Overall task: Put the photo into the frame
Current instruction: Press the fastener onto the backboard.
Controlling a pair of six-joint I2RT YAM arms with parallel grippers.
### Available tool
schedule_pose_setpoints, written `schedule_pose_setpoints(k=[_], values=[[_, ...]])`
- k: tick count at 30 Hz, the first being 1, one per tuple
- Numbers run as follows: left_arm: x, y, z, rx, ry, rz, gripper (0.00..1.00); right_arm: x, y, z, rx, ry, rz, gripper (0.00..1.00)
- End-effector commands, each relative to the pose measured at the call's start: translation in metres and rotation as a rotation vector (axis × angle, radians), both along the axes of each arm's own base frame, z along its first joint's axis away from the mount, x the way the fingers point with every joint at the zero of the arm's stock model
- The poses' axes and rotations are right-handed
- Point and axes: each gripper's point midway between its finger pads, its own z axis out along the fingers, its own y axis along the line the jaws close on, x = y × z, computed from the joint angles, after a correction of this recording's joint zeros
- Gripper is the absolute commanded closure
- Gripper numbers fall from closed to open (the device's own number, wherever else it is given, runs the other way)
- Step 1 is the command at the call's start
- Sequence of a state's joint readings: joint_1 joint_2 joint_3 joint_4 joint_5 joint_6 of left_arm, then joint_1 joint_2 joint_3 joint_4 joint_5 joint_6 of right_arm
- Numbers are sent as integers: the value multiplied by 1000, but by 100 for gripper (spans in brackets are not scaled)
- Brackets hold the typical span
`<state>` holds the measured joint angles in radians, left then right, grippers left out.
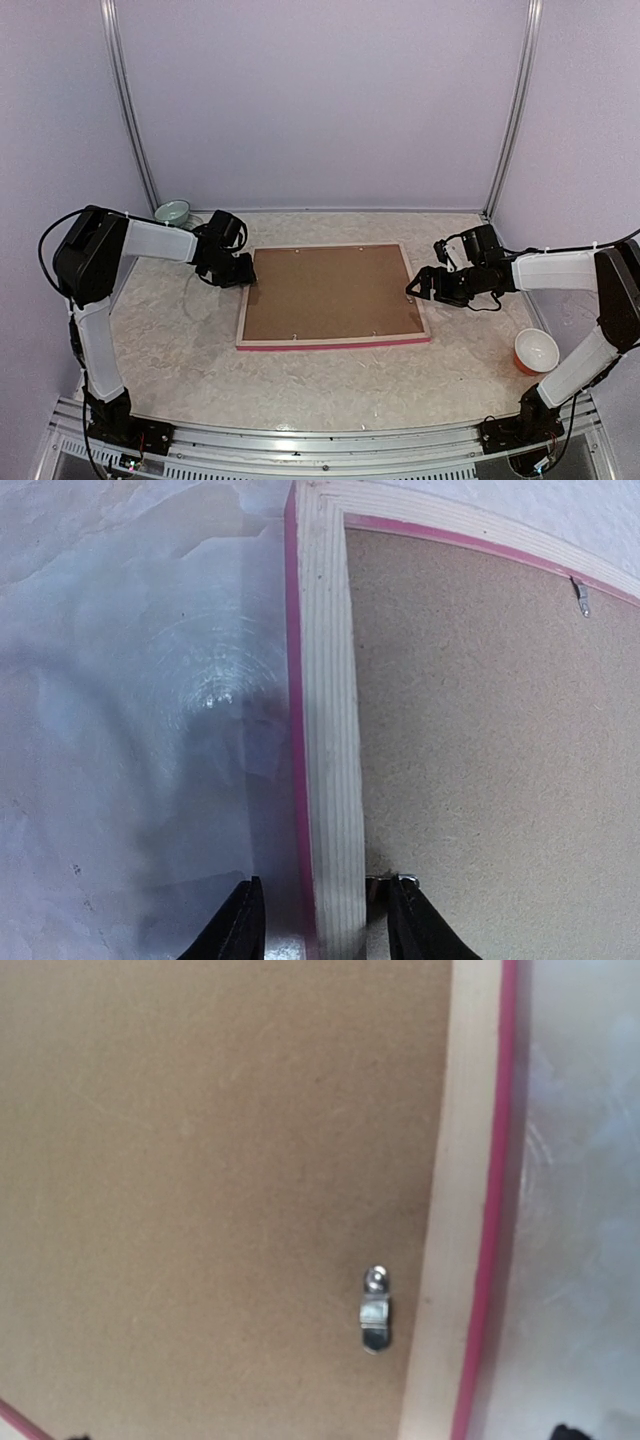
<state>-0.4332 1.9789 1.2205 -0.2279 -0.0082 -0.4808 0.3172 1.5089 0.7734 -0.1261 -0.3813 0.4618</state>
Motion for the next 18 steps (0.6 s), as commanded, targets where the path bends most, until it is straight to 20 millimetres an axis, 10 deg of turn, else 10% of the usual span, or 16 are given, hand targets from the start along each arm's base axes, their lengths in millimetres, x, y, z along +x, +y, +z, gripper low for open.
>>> schedule_pose_setpoints(k=[1, 18], values=[[8, -8, 15, 2, -22, -20, 57, 8, -3, 4, 3, -10, -7, 1], [4, -3, -4, 49, 20, -17, 57, 7, -5, 2, -4, -10, -11, 1]])
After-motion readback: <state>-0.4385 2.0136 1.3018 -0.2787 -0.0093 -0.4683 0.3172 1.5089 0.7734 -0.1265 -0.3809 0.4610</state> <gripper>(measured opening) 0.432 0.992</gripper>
